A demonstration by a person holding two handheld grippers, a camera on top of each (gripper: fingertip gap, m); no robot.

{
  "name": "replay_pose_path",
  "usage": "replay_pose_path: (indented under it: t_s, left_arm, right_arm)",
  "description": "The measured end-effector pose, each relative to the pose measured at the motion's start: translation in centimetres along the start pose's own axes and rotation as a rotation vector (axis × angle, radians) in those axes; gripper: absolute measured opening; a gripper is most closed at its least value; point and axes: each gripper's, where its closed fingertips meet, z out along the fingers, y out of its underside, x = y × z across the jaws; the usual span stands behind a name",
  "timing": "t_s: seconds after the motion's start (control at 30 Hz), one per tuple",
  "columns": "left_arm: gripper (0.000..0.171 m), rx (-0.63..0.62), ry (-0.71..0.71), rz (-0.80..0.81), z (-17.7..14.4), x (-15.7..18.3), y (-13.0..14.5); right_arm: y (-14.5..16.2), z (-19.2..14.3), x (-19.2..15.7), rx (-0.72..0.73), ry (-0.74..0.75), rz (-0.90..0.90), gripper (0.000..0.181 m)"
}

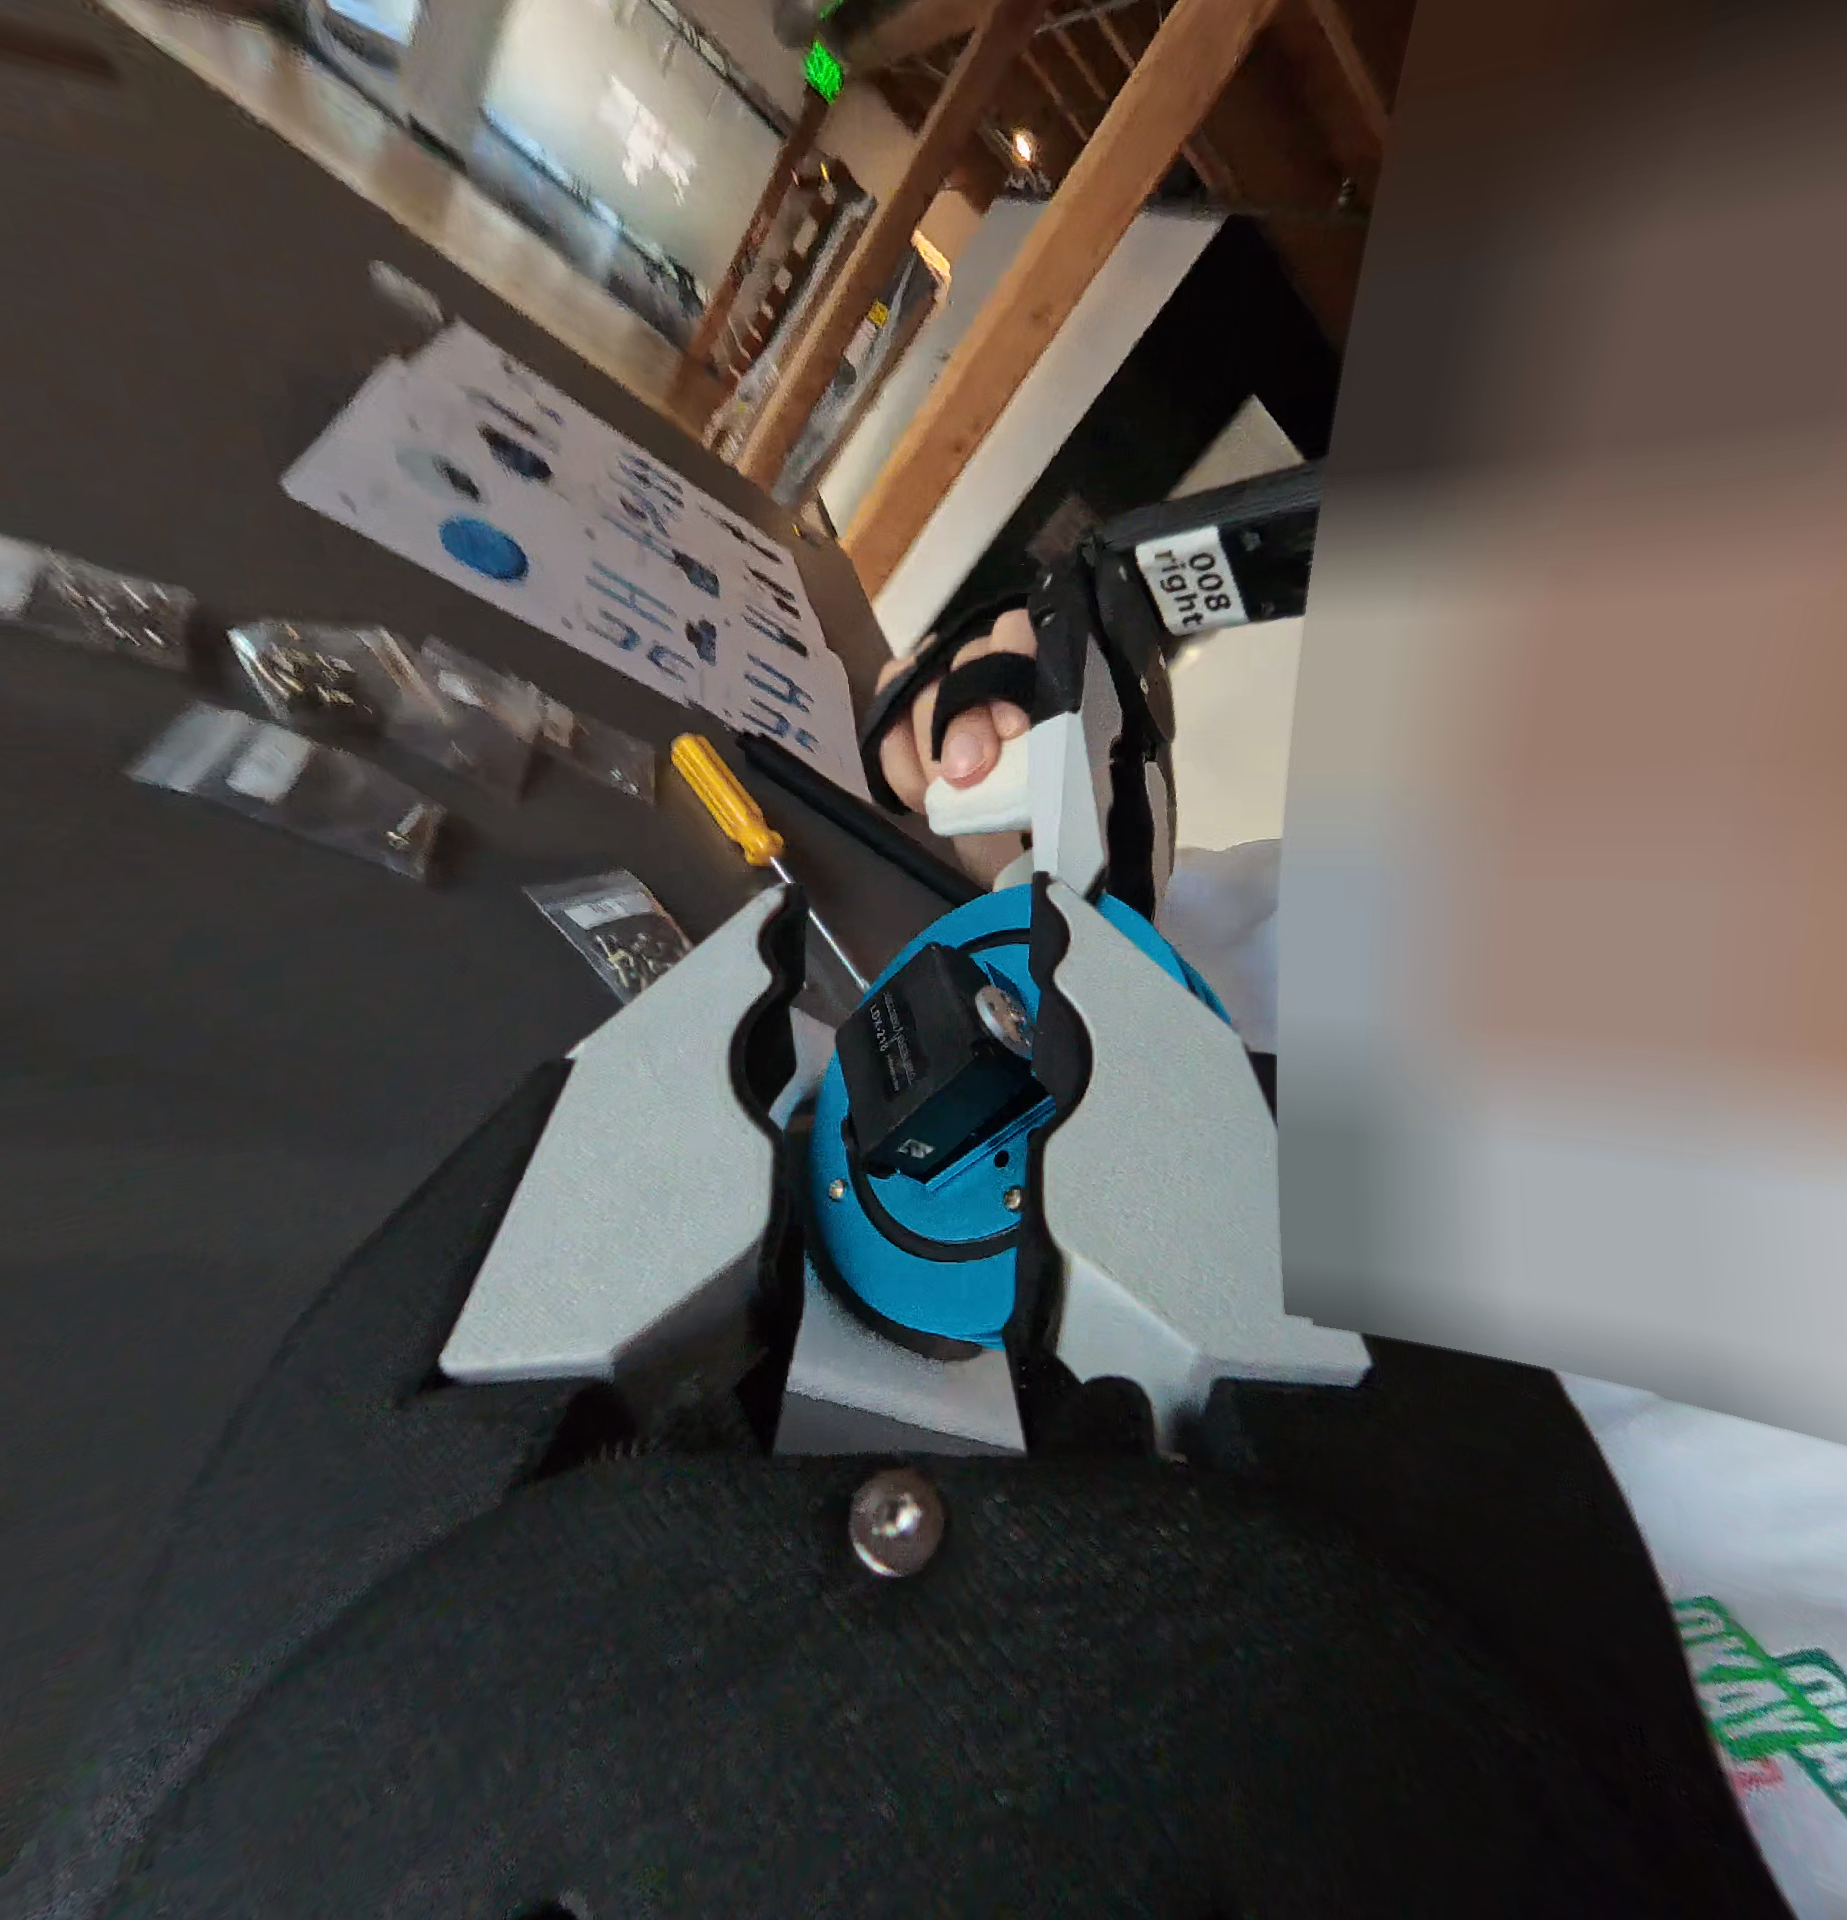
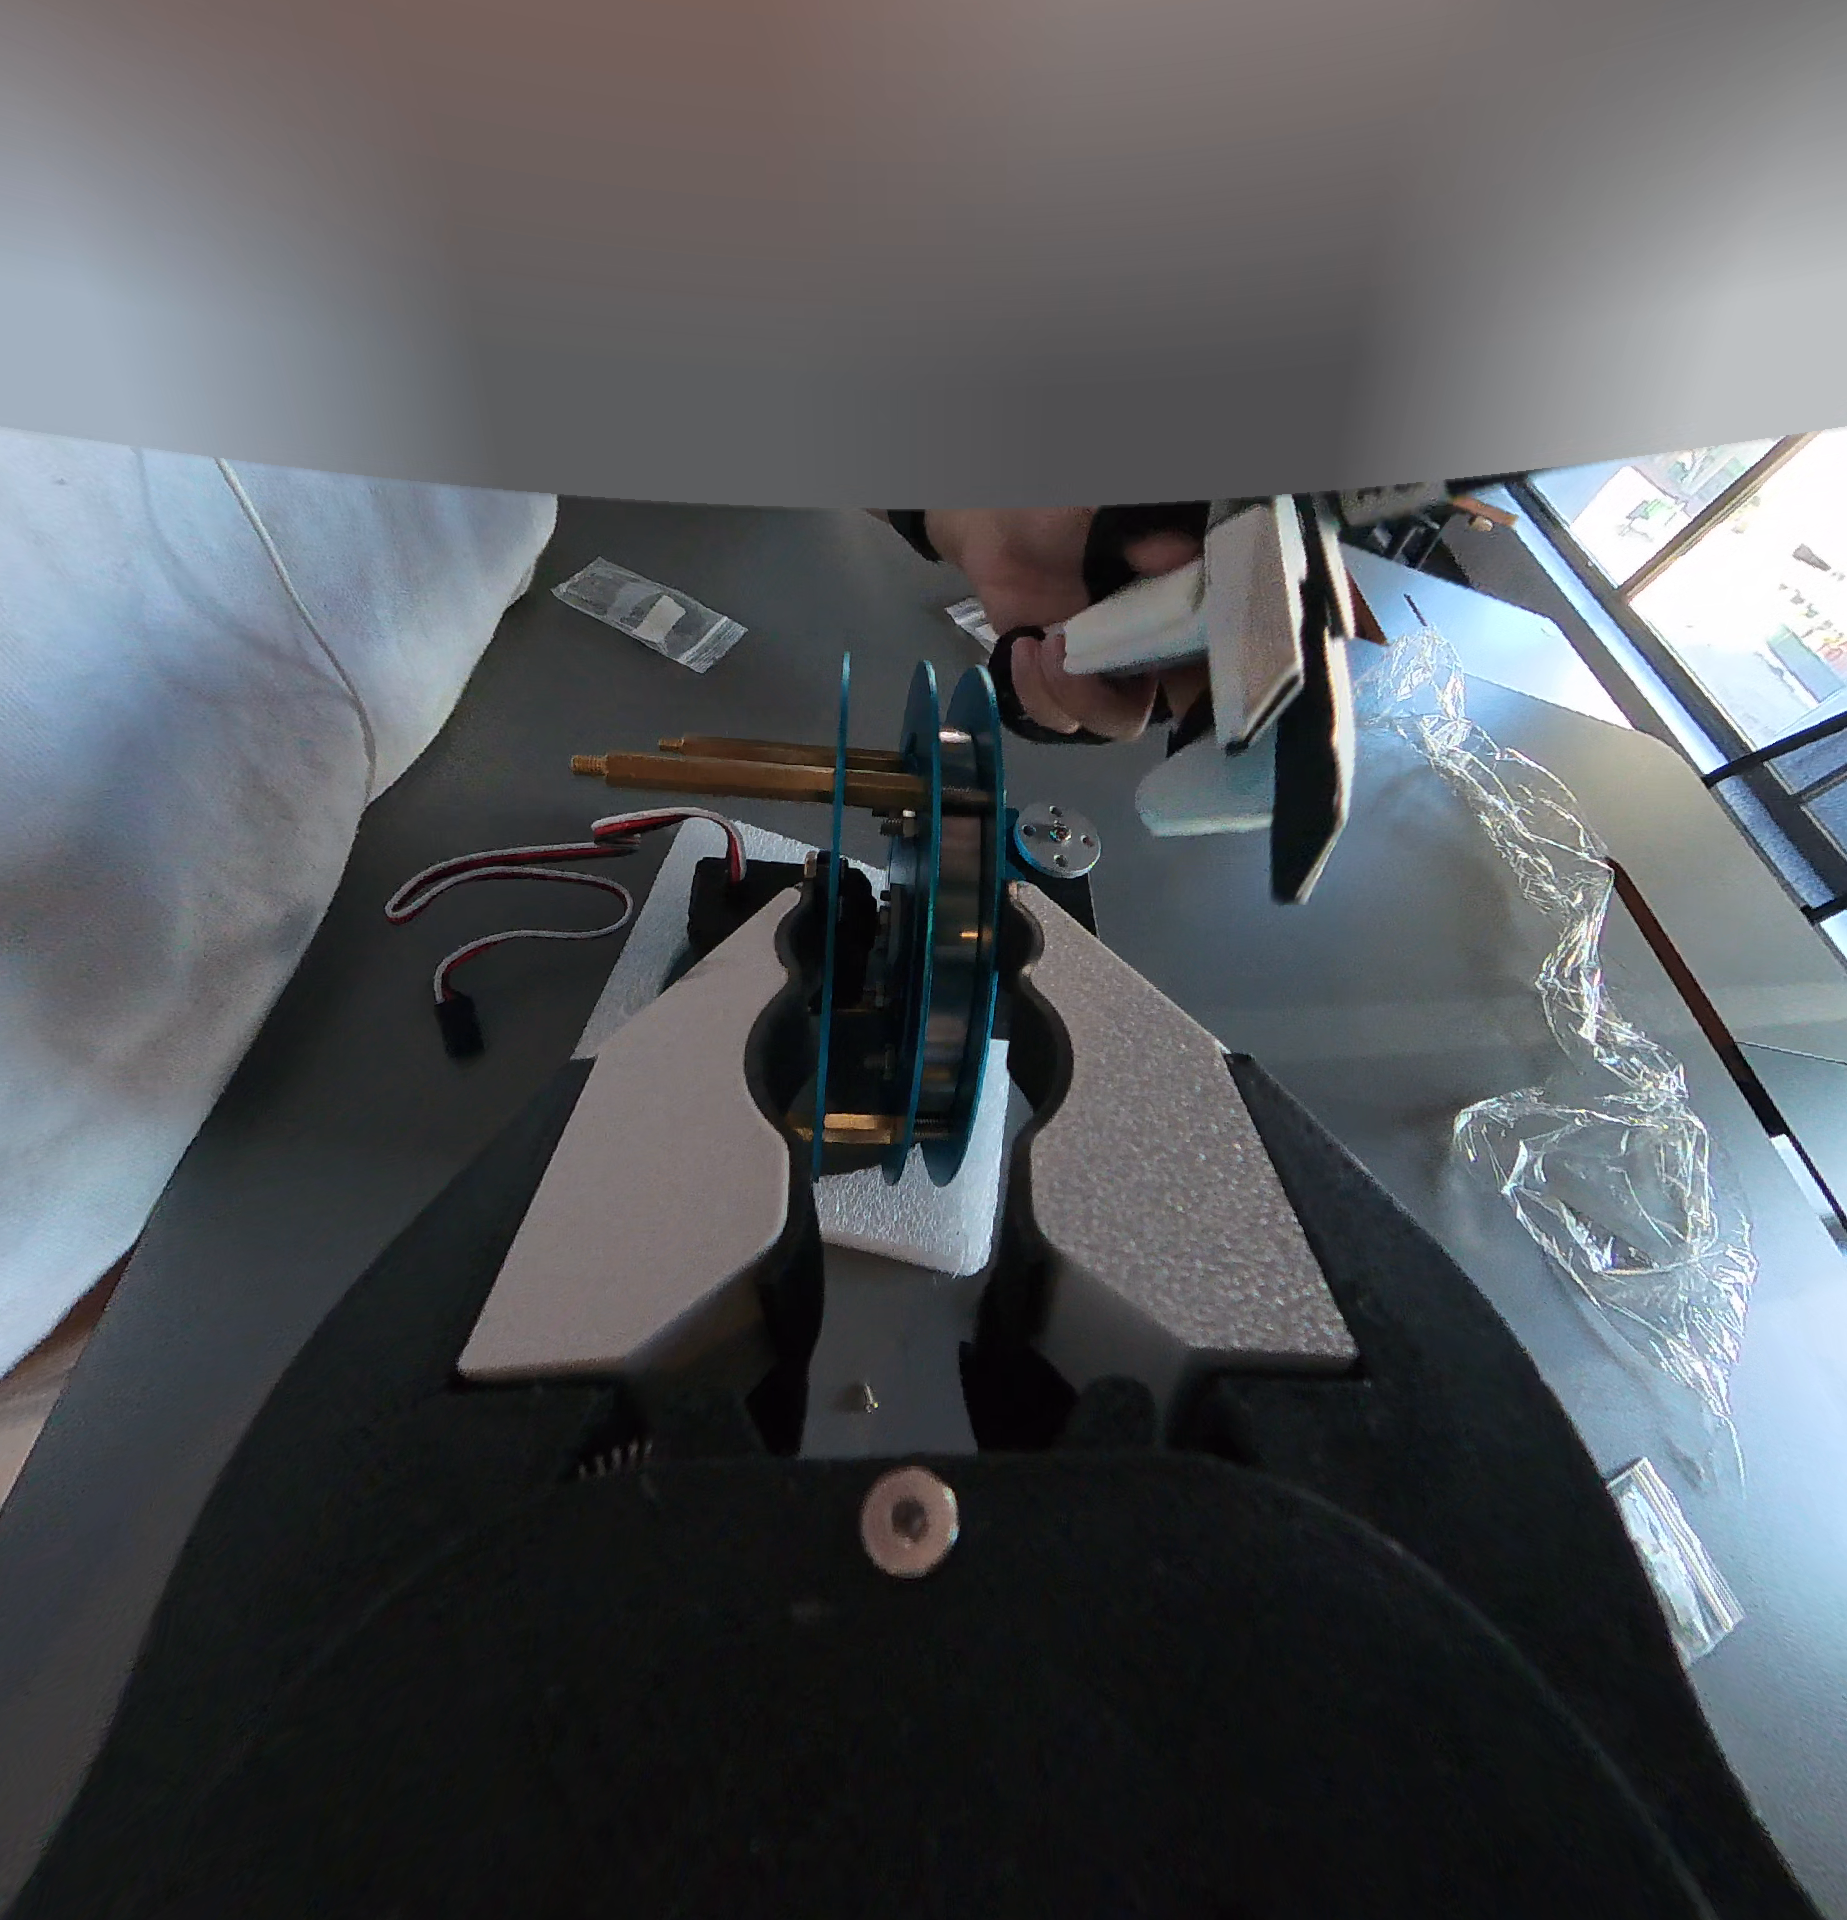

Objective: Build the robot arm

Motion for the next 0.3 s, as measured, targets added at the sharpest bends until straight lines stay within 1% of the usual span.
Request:
replay_pose_path:
  t_s: [0.03, 0.13, 0.17, 0.2, 0.3]
  left_arm:
    - [0.041, -0.035, -0.007, -0.025, 0.6, -0.4, 0.6]
    - [0.039, -0.149, -0.039, -0.019, 1.7, -0.9, 2.9]
    - [0.041, -0.151, -0.043, -0.018, 1.9, -0.8, 3.2]
    - [0.039, -0.135, -0.033, -0.035, 2.0, -0.7, 3.4]
    - [0.038, -0.097, 0.032, -0.141, 1.9, -0.1, 3.6]
  right_arm:
    - [0.0, 0.0, 0.0, 0.005, 0.001, -0.003, 0.031]
    - [0.0, 0.0, 0.0, 0.016, 0.002, -0.004, 0.031]
    - [0.0, 0.0, 0.0, 0.018, 0.002, -0.004, 0.032]
    - [0.0, 0.0, 0.0, 0.02, 0.001, -0.004, 0.031]
    - [0.0, 0.0, 0.0, 0.02, 0.001, -0.006, 0.031]
